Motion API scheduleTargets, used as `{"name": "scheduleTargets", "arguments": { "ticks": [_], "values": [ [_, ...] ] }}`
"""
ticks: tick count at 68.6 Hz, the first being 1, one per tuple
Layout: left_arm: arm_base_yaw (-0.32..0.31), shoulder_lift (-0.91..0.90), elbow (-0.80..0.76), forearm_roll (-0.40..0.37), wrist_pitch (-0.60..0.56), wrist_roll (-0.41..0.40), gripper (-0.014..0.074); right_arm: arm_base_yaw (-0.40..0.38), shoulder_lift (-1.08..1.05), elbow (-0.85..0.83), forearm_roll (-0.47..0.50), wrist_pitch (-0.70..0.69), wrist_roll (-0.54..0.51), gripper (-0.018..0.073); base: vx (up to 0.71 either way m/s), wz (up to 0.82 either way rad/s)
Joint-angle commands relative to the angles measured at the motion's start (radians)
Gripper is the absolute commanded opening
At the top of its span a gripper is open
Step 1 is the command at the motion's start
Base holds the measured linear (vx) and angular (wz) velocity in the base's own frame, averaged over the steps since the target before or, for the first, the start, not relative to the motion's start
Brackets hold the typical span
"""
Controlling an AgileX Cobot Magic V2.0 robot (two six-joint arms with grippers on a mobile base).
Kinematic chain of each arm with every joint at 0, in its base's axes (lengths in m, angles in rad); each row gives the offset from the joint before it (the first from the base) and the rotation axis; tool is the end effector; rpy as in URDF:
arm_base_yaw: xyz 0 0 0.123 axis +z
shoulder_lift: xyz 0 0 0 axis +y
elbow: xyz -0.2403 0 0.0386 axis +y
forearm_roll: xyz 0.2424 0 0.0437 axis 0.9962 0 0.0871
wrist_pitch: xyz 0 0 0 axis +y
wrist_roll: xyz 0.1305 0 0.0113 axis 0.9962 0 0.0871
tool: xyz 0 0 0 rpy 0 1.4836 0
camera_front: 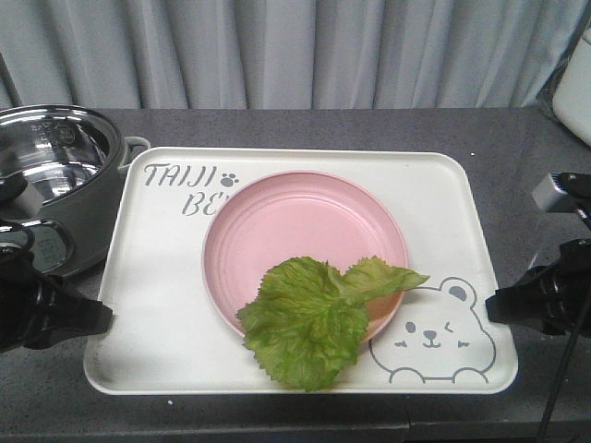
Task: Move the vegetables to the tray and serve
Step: 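Lift the tray with both grippers toward the robot, then hold the tray level with both grippers while the base turns and drives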
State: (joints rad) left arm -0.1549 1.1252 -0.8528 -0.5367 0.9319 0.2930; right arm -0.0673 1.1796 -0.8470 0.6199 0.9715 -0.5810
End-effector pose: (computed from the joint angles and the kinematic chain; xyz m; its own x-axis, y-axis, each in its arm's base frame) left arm 0.2254 -0.0896 0.2301 -0.8692 0.0915 -0.4859 0.3036 0.8745 -0.3784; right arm 0.2413 0.0467 0.2187 -0.8500 -0.1159 -0.5139 -0.3242 0.8840 0.3367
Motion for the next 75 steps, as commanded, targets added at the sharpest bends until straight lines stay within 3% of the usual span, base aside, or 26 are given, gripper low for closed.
{"name": "scheduleTargets", "arguments": {
  "ticks": [1,75],
  "values": [
    [-0.011,-0.025,-0.03,-0.09,-0.02,0.024,-0.0007,0.007,-0.029,-0.027,0.085,0.022,-0.048,-0.0006,0.0,0.0],
    [-0.011,-0.025,-0.03,-0.09,-0.02,0.024,-0.0007,0.007,-0.029,-0.027,0.085,0.037,-0.048,-0.0006,0.0,-0.01]
  ]
}}
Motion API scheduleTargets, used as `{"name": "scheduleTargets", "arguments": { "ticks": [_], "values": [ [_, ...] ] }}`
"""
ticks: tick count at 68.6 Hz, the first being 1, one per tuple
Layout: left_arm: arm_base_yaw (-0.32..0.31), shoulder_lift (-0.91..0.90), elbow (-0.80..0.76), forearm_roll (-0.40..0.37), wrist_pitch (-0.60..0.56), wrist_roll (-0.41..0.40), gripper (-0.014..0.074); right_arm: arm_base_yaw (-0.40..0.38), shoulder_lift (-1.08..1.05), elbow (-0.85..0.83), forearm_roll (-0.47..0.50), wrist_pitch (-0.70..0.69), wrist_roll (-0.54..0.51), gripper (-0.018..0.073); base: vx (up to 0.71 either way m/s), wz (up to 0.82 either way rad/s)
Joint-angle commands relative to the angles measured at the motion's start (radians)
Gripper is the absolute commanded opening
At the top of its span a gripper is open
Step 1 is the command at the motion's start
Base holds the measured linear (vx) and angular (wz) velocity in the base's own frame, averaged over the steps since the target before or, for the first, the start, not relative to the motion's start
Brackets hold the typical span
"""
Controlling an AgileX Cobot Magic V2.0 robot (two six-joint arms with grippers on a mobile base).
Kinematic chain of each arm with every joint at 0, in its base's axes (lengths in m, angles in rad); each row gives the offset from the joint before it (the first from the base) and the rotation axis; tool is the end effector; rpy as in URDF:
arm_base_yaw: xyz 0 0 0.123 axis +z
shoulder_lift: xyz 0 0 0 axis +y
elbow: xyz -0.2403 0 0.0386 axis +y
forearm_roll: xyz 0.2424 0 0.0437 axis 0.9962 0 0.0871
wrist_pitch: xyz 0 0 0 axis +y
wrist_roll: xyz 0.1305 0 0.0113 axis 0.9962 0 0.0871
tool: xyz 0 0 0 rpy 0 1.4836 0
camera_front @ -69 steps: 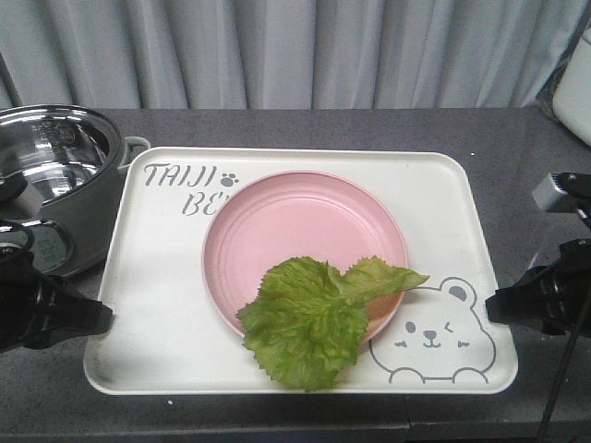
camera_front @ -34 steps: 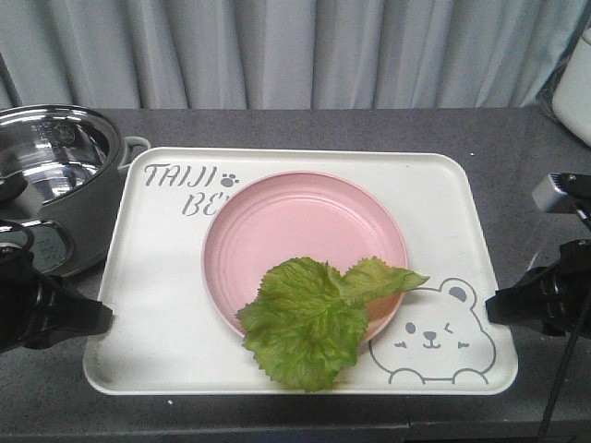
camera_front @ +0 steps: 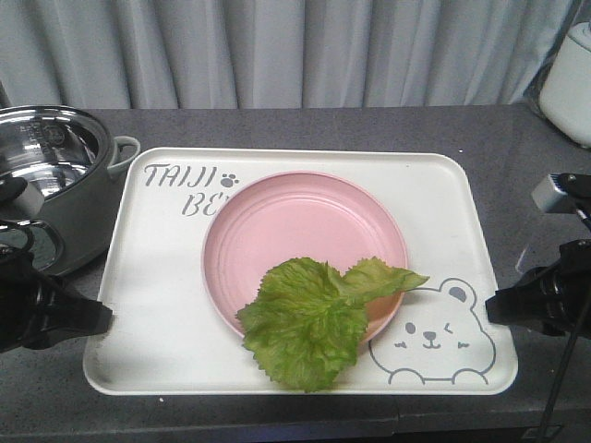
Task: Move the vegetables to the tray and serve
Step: 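Hold the tray level with both grippers while the base turns and drives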
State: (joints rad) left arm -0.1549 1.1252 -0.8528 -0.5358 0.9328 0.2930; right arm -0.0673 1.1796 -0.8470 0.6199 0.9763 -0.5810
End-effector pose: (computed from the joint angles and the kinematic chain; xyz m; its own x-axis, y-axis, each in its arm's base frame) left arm 0.2253 -0.0896 0.2300 -0.8695 0.0925 -0.4852 0.3039 0.8746 -0.3777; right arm 0.2408 0.0470 0.2185 -0.8516 -0.1177 -0.5107 -0.3252 0.8828 0.3388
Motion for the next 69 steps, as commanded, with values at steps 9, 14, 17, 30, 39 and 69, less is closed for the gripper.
{"name": "scheduleTargets", "arguments": {
  "ticks": [9,14,17,30,39,69],
  "values": [
    [-0.011,-0.025,-0.03,-0.091,-0.021,0.024,-0.0007,0.007,-0.029,-0.027,0.085,0.032,-0.048,-0.0006,-0.02,-0.12],
    [-0.011,-0.025,-0.03,-0.091,-0.021,0.024,-0.0007,0.007,-0.029,-0.027,0.085,0.032,-0.048,-0.0006,-0.03,-0.16],
    [-0.011,-0.025,-0.03,-0.091,-0.021,0.024,-0.0007,0.007,-0.029,-0.027,0.085,0.032,-0.048,-0.0006,-0.03,-0.18],
    [-0.011,-0.025,-0.03,-0.091,-0.021,0.024,-0.0007,0.007,-0.029,-0.027,0.085,0.032,-0.048,-0.0006,-0.02,-0.21],
    [-0.011,-0.025,-0.03,-0.091,-0.021,0.024,-0.0007,0.007,-0.029,-0.027,0.085,0.032,-0.048,-0.0006,-0.02,-0.23],
    [-0.011,-0.025,-0.03,-0.091,-0.021,0.024,-0.0007,0.007,-0.029,-0.027,0.085,0.032,-0.048,-0.0006,-0.03,-0.33]
  ]
}}
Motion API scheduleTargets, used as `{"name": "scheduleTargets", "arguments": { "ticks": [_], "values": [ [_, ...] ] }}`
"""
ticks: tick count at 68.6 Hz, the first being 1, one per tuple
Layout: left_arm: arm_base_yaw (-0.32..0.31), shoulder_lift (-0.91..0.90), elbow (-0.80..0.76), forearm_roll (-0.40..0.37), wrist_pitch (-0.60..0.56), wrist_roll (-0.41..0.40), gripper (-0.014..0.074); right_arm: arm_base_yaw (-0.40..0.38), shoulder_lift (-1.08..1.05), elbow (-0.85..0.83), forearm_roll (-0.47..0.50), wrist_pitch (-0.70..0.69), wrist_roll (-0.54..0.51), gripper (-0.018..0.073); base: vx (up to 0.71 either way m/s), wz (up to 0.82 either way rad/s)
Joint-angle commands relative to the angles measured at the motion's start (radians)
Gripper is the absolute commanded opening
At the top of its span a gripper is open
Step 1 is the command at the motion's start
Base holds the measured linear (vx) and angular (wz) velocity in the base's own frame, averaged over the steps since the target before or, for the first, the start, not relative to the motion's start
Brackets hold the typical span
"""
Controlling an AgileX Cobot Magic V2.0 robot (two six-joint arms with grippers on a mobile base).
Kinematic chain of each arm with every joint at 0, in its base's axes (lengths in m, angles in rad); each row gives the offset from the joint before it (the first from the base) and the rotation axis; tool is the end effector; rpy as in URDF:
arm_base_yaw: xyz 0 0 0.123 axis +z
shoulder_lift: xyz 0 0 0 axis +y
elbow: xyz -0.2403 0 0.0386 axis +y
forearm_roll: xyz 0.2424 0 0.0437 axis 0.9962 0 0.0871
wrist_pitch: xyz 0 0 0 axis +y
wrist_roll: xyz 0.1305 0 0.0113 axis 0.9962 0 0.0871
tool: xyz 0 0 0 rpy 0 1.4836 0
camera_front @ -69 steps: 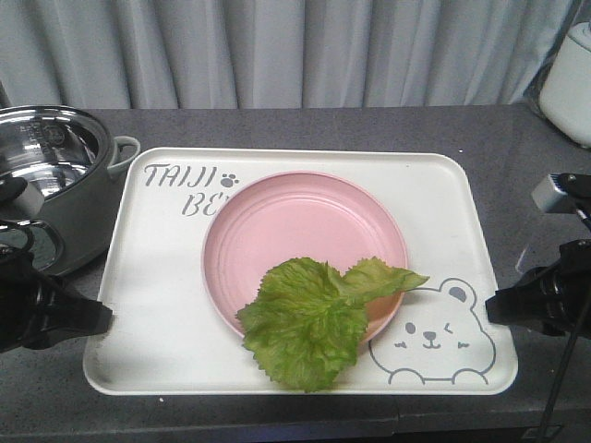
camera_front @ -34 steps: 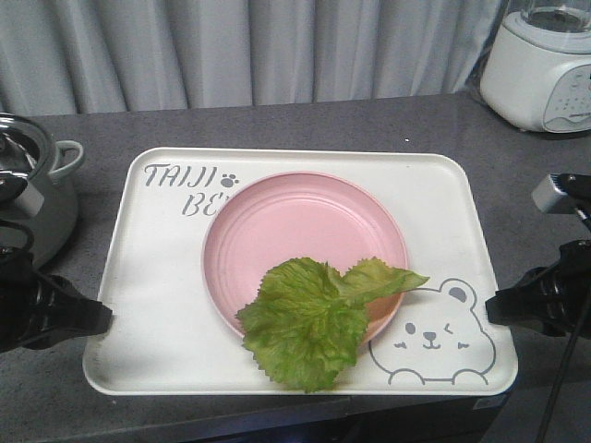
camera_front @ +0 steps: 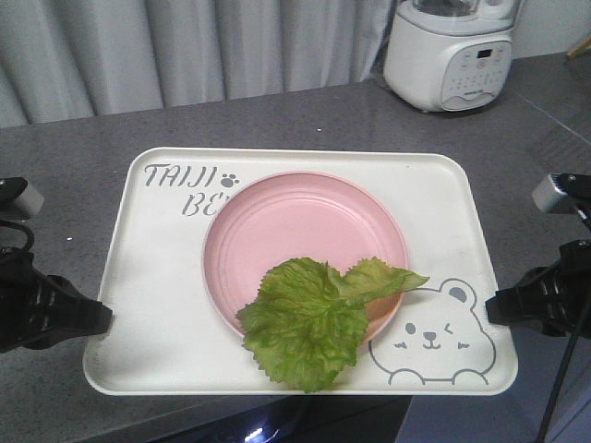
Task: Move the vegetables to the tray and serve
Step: 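Hold the tray level with both grippers while the base turns and drives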
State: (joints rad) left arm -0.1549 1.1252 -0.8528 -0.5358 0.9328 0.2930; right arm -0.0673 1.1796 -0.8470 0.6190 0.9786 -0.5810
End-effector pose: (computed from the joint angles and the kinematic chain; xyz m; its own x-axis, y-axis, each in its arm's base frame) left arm 0.2253 -0.0896 0.2300 -0.8695 0.0925 -0.4852 0.3039 0.8746 -0.3777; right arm 0.2405 0.0470 0.2184 -0.8524 -0.1192 -0.5091 -0.3259 0.8825 0.3391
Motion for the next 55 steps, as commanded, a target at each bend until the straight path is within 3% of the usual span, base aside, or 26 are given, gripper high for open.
{"name": "scheduleTargets", "arguments": {
  "ticks": [1,55],
  "values": [
    [-0.011,-0.025,-0.03,-0.091,-0.021,0.024,-0.0007,0.007,-0.029,-0.027,0.086,0.03,-0.048,-0.0006,-0.03,-0.4],
    [-0.011,-0.025,-0.03,-0.091,-0.021,0.024,-0.0007,0.007,-0.029,-0.027,0.086,0.03,-0.048,-0.0006,-0.04,-0.36]
  ]
}}
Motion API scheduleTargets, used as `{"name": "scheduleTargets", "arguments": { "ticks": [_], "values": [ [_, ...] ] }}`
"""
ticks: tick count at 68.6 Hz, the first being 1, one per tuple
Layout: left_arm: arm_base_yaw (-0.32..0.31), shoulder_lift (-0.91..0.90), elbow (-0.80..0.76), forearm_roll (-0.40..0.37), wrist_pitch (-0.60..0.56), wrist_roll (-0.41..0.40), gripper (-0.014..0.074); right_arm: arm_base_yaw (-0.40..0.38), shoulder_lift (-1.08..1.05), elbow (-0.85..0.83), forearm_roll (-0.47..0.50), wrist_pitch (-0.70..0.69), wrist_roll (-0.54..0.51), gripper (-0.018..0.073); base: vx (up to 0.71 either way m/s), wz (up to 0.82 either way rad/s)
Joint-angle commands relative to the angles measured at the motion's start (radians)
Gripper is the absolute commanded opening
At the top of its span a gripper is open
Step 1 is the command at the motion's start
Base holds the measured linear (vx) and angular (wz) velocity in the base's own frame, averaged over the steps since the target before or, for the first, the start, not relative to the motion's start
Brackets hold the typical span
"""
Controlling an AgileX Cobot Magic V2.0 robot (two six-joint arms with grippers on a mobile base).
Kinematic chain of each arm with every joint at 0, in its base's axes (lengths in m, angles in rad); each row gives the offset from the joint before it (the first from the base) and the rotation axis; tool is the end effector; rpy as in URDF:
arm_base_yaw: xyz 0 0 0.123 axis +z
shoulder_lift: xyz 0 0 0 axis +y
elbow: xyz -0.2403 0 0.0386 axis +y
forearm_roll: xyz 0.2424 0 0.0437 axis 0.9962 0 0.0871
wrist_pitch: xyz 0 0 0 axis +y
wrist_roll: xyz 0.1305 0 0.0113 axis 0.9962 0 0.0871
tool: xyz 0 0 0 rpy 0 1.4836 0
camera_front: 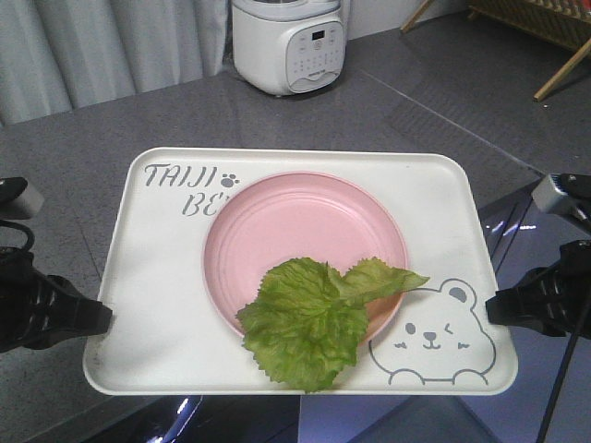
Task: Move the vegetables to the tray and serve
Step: 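Hold the tray level with both grippers while the base turns and drives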
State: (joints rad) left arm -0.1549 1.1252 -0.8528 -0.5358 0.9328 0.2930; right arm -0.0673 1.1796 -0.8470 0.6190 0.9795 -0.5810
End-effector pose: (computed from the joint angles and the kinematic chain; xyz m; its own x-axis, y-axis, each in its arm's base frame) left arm 0.2253 -0.0896 0.2300 -0.8695 0.0925 -0.4852 0.3039 0.8746 -0.3777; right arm 0.2404 0.0471 0.2183 -0.8527 -0.1196 -0.5085 -0.3261 0.8823 0.3395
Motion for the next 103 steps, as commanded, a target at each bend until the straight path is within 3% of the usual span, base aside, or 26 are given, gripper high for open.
{"name": "scheduleTargets", "arguments": {
  "ticks": [1,103],
  "values": [
    [-0.011,-0.025,-0.03,-0.091,-0.021,0.024,-0.0007,0.007,-0.029,-0.027,0.086,0.029,-0.048,-0.0006,-0.03,-0.27],
    [-0.011,-0.025,-0.03,-0.091,-0.021,0.025,-0.0006,0.007,-0.029,-0.027,0.086,0.029,-0.048,-0.0006,-0.02,-0.25]
  ]
}}
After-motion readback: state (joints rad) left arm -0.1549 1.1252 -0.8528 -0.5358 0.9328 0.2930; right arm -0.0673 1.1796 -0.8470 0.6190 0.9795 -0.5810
